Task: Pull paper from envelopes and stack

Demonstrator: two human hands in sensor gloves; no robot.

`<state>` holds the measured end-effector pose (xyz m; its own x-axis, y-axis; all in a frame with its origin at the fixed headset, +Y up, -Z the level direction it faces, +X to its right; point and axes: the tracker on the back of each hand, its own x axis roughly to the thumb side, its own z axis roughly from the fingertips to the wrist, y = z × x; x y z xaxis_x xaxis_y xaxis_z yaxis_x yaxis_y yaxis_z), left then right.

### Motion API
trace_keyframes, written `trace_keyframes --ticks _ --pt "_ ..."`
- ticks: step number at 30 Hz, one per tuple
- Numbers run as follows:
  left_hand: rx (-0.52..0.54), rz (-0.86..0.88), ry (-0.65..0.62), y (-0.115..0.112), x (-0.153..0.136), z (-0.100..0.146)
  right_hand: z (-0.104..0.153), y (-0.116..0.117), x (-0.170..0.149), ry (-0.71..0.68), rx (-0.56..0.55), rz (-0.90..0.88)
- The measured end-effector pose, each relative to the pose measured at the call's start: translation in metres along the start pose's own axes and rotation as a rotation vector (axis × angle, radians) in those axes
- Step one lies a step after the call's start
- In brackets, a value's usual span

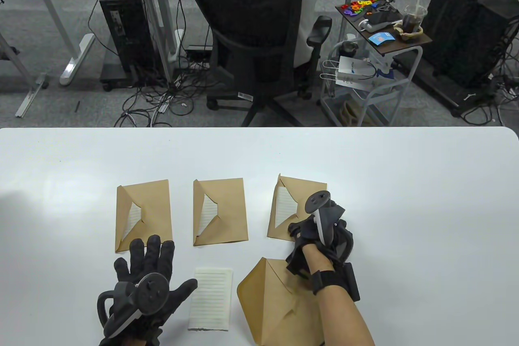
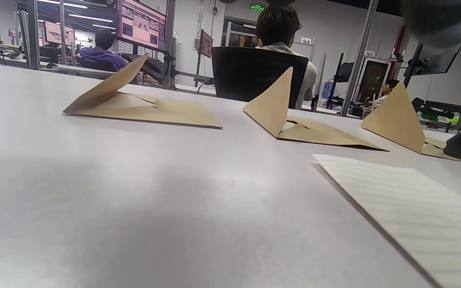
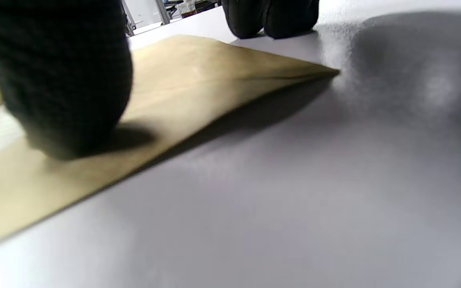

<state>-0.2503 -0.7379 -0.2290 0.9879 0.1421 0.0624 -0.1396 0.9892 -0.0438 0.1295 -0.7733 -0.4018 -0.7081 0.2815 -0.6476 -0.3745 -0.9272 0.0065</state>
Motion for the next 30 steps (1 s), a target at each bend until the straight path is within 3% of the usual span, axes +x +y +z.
trace_keyframes --ticks 9,20,30 --pt "0.002 0.003 0.014 0.001 -0.001 0.001 -0.011 -0.008 -0.002 0.076 -0.020 -0.024" --pt "-0.002 0.005 0.024 0.000 -0.002 0.002 -0.024 -0.011 -0.013 0.184 0.107 -0.122" --pt "0.006 0.008 0.021 0.002 -0.003 0.002 -0.026 -0.012 -0.031 0.145 0.175 -0.199"
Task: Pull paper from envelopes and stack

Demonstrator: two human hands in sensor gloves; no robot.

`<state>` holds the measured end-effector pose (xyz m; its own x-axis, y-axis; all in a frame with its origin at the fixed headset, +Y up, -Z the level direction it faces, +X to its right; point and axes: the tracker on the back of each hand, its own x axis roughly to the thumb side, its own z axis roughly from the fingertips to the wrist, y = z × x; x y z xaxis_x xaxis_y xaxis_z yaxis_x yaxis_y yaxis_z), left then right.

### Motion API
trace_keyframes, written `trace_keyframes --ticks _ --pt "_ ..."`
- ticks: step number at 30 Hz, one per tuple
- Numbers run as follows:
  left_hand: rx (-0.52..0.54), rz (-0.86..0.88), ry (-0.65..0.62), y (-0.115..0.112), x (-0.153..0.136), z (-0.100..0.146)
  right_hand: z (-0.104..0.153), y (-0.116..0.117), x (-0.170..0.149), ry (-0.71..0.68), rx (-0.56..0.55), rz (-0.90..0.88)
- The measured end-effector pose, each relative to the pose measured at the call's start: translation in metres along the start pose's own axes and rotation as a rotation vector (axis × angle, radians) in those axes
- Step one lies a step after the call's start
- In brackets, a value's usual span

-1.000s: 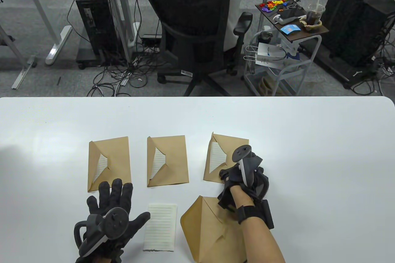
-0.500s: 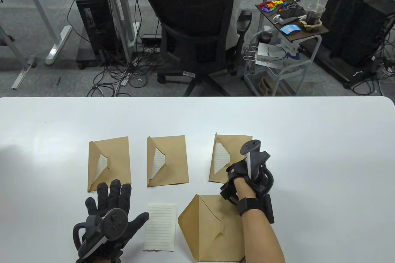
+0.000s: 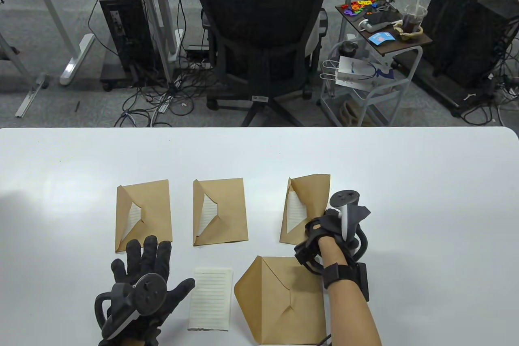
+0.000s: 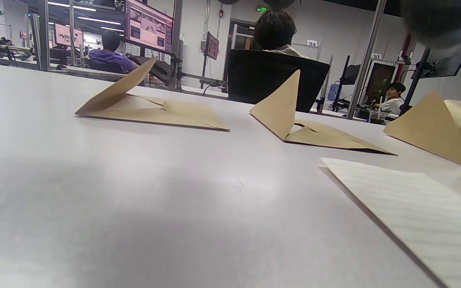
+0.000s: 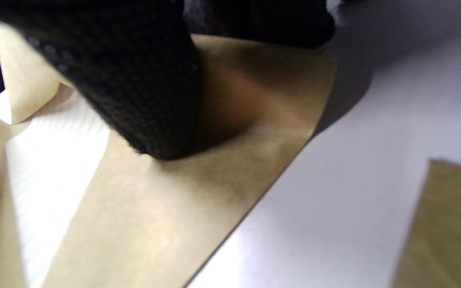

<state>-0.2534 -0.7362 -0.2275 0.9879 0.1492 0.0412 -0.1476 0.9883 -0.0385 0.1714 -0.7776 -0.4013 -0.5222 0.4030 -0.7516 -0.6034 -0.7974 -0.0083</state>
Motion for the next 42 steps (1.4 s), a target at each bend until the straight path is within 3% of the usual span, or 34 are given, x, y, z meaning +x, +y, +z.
trace_keyframes --ticks 13,17,27,29,36,42 --pt "-0.008 0.005 -0.010 -0.001 0.001 -0.001 0.005 -0.024 -0.022 -0.100 -0.055 -0.148" --pt "-0.013 0.008 -0.015 -0.002 0.002 -0.001 0.009 -0.039 -0.033 -0.158 0.019 -0.356" --pt "0.016 0.015 -0.042 -0.001 0.009 0.004 0.033 -0.067 -0.050 -0.363 0.073 -0.521" --pt "0.037 0.017 -0.056 0.002 0.012 0.007 0.042 -0.075 -0.052 -0.418 0.076 -0.543" --pt "0.286 0.087 -0.159 0.019 0.031 0.025 0.090 -0.090 -0.064 -0.593 0.089 -0.600" --pt "0.360 0.179 -0.346 0.025 0.053 0.041 0.125 -0.063 -0.075 -0.704 0.151 -0.618"
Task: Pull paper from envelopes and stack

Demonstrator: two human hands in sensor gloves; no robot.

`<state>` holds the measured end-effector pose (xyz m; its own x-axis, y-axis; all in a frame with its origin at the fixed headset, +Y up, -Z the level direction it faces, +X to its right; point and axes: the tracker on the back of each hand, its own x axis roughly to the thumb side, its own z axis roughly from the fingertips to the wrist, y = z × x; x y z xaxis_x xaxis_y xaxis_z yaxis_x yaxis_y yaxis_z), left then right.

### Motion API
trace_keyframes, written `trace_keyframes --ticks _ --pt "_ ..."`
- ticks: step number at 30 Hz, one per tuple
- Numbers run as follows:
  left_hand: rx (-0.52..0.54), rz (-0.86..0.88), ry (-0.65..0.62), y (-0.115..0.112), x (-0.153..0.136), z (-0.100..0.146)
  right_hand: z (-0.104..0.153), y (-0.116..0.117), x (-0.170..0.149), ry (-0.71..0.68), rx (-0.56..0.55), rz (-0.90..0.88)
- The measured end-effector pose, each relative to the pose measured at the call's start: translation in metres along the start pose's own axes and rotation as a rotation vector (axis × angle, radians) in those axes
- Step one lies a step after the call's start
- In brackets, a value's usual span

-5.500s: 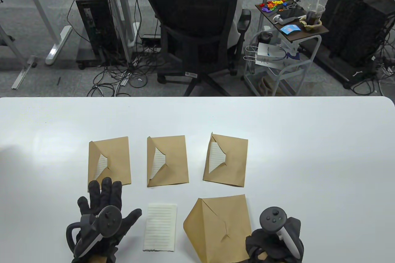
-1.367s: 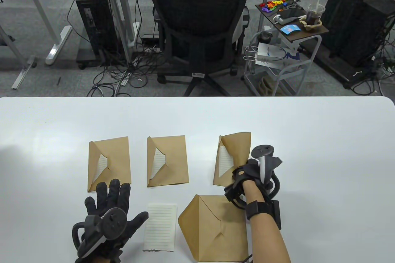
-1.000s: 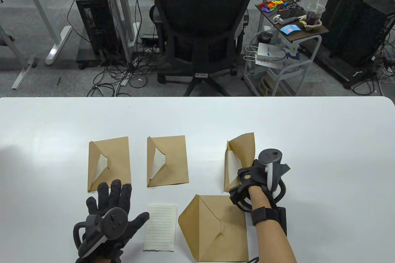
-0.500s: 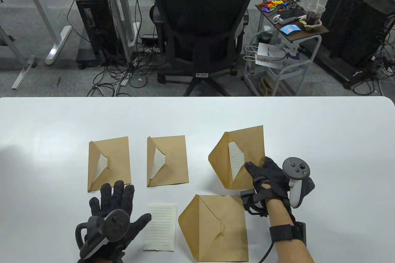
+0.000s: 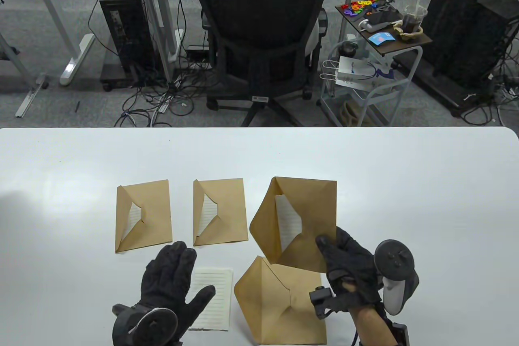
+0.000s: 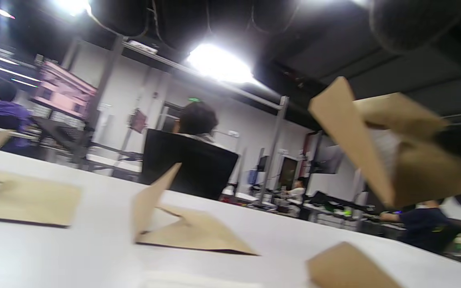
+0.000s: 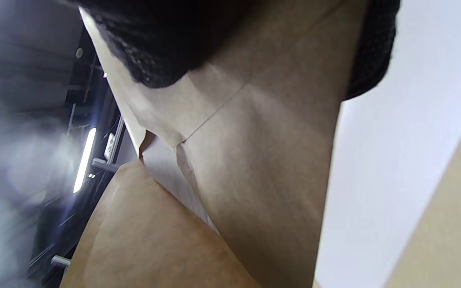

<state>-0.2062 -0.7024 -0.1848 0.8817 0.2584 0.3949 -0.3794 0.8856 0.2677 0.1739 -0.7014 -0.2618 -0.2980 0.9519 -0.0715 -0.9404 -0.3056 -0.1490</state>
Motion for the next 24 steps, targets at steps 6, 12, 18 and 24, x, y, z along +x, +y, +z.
trace_keyframes --ticks 6,12,18,24 --pt "-0.036 0.153 -0.211 -0.007 0.021 0.004 0.019 0.039 -0.015 -0.030 0.104 0.045" --pt "-0.163 0.295 -0.141 -0.021 0.023 0.004 0.030 0.063 -0.016 -0.102 0.205 0.054" --pt "-0.208 0.494 0.064 -0.028 0.000 0.003 0.035 0.068 -0.013 -0.159 0.244 -0.028" --pt "-0.207 0.647 0.143 -0.026 -0.007 0.004 0.042 0.072 -0.009 -0.240 0.311 -0.121"
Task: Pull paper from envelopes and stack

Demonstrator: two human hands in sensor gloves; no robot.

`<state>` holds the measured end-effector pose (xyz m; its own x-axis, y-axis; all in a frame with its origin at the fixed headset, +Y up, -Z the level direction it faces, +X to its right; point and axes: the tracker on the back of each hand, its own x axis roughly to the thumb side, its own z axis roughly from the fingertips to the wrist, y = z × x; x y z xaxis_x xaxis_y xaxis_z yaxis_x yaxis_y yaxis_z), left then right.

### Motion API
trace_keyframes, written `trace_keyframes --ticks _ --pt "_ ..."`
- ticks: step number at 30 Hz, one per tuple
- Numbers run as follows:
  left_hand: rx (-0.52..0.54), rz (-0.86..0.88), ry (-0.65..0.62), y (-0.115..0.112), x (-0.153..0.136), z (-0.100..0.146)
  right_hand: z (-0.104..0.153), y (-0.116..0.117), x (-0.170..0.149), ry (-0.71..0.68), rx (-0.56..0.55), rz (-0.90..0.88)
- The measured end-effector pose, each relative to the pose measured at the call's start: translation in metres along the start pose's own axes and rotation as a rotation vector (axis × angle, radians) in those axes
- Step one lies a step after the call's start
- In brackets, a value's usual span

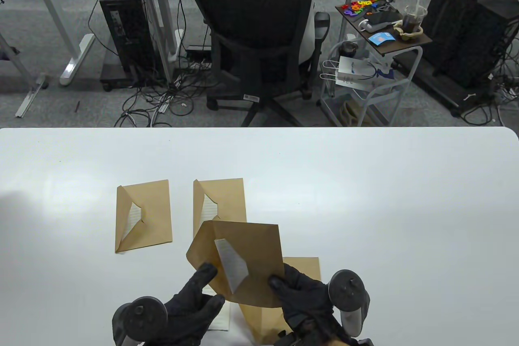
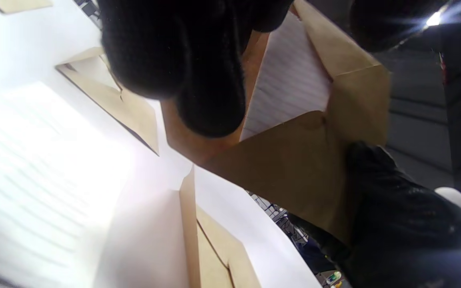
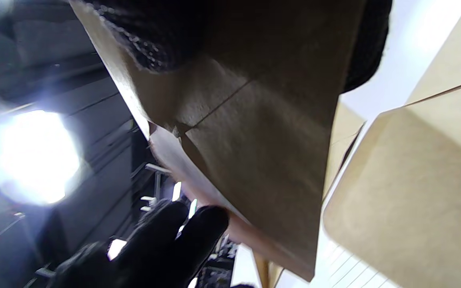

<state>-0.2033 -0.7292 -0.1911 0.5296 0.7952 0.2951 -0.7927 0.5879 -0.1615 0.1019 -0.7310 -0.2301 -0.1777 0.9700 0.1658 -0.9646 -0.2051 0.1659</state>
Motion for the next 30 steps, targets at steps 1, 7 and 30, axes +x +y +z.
trace_keyframes --ticks 1,7,30 --pt "0.007 0.025 0.009 0.001 -0.001 0.000 0.001 0.002 0.002 -0.013 0.009 -0.010" --pt "-0.006 0.243 0.051 0.004 -0.009 -0.001 0.004 0.010 0.008 -0.102 0.075 -0.028" --pt "0.220 -0.057 -0.145 0.045 0.007 0.008 0.012 -0.001 0.034 -0.163 -0.111 0.501"
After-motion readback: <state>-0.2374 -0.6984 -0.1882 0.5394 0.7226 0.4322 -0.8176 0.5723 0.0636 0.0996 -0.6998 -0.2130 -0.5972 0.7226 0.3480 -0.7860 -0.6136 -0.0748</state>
